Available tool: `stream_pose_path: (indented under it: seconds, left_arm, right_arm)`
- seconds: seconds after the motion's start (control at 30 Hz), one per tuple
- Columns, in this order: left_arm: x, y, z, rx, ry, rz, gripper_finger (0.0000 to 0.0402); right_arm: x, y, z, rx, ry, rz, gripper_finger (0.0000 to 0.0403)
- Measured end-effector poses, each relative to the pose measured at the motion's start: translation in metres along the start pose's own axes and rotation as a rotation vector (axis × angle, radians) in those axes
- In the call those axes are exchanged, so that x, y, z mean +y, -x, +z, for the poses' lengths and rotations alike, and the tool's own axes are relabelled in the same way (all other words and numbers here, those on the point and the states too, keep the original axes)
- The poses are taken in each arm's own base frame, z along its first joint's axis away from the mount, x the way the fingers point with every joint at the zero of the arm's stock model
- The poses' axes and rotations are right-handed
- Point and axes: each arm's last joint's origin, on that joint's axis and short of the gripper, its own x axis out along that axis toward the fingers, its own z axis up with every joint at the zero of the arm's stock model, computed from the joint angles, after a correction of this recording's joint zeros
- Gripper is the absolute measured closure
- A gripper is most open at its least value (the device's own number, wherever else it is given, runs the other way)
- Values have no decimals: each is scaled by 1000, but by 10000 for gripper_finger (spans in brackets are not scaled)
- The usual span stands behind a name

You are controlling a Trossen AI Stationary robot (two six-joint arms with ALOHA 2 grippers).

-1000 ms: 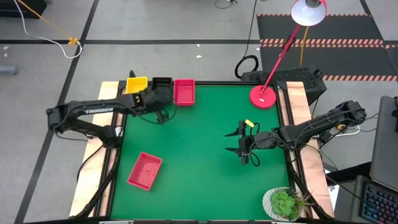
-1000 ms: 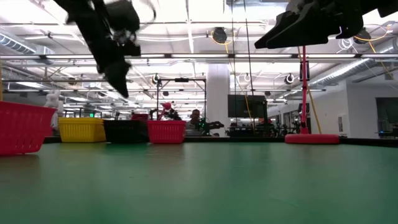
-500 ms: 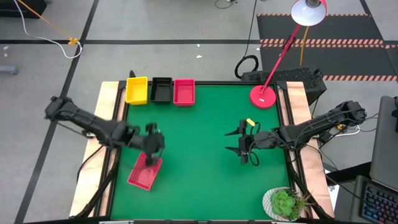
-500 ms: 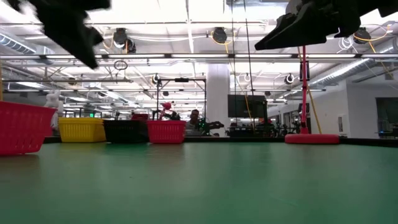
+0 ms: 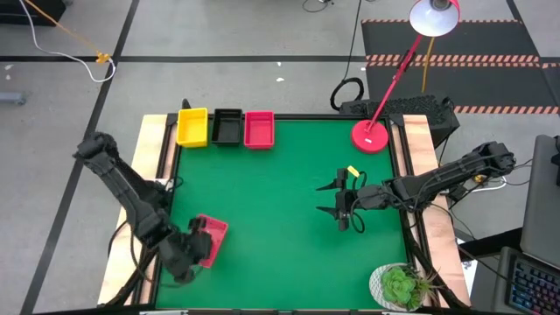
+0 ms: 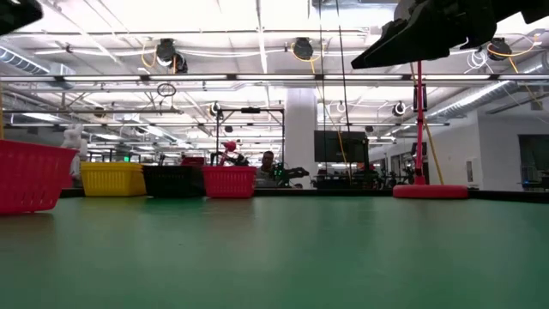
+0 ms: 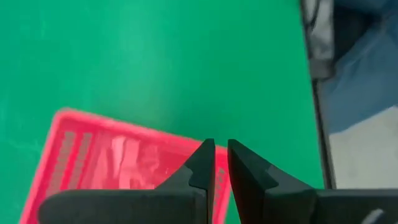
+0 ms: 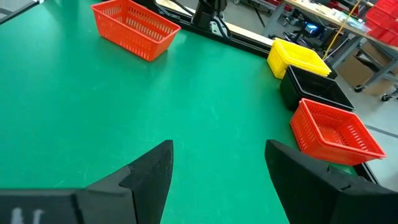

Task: Stack baskets by color
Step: Stack the bottom red bin on top of the top red bin

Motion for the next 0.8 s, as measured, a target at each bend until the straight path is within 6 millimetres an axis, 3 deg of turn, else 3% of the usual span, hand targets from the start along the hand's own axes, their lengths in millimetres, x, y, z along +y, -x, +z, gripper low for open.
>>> stream_pose_path:
  seconds: [0.33, 0.67, 0.8]
  left_arm:
    - [-42, -27, 9, 268, 105, 130, 344]
    - [-48, -48, -8, 410, 121, 274, 202]
    - [-46, -55, -18, 448, 68, 306, 175]
  right_arm:
    - [0, 0, 0, 0, 4, 2, 154]
    - [0, 0, -1, 8, 30, 5, 154]
    - [0, 0, -1, 13, 42, 6, 154]
